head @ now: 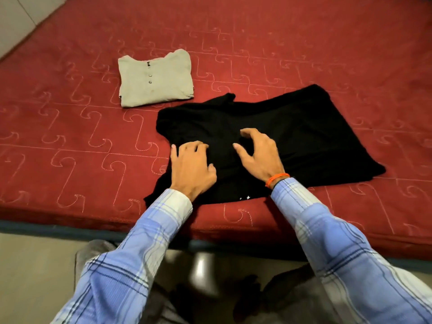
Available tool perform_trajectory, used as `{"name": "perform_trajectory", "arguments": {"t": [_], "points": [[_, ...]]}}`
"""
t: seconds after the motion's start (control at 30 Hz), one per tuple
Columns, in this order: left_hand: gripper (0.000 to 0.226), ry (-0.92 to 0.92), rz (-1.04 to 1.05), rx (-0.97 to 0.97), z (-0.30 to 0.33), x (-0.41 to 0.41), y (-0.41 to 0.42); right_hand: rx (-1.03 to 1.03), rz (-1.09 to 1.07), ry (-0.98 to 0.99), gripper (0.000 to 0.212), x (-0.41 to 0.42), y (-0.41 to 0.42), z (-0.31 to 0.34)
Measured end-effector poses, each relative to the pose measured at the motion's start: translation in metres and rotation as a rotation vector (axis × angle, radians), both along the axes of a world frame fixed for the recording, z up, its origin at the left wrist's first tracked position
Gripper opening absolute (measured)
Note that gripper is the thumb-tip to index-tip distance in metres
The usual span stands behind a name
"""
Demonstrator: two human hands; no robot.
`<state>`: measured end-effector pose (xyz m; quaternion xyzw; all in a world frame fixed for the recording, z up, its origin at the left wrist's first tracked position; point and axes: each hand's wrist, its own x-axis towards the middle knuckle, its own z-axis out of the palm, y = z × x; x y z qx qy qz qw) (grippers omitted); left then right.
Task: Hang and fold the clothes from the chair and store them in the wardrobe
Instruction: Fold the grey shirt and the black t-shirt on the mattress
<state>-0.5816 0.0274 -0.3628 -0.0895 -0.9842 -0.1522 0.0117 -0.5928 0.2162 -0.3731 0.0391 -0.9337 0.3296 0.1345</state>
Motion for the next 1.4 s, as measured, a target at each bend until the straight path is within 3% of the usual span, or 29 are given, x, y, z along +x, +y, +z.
{"name": "perform_trajectory", "arguments": {"t": [0.27, 0.43, 0.63, 0.67, 0.77, 0.83, 0.97, 1.13, 1.3, 1.4], "points": [[0.049, -0.041, -0.130, 0.151, 0.015, -0.091, 0.101, 0.263, -0.196, -0.139, 0.041, -0.058, 0.120, 0.026], [0.040, 0.028, -0.172, 0.058, 0.010, -0.150, 0.143, 0.486, -0.235, -0.179, 0.044, -0.110, 0.172, 0.029], [0.027, 0.035, -0.203, -0.122, -0.005, -0.197, 0.152, 0.693, -0.077, -0.325, 0.078, -0.174, 0.206, 0.013], [0.023, 0.055, -0.196, -0.104, -0.005, -0.201, 0.151, 0.698, -0.065, -0.338, 0.076, -0.181, 0.211, 0.009], [0.019, 0.123, -0.154, -0.034, -0.008, -0.216, 0.150, 0.674, -0.081, -0.249, 0.038, -0.200, 0.224, 0.003], [0.019, 0.135, -0.086, 0.034, -0.009, -0.222, 0.152, 0.654, -0.110, -0.187, 0.027, -0.202, 0.226, 0.004], [0.014, 0.070, -0.083, 0.156, -0.015, -0.232, 0.159, 0.590, -0.121, -0.084, 0.021, -0.200, 0.235, 0.008], [0.044, -0.019, -0.164, 0.238, -0.017, -0.233, 0.151, 0.752, -0.065, -0.056, 0.039, -0.204, 0.252, 0.014], [0.023, 0.029, -0.065, 0.327, -0.020, -0.234, 0.155, 0.641, 0.041, -0.243, 0.036, -0.201, 0.255, 0.020], [0.013, -0.023, -0.005, 0.348, -0.015, -0.236, 0.161, 0.622, -0.025, -0.232, 0.030, -0.200, 0.253, 0.015]]}}
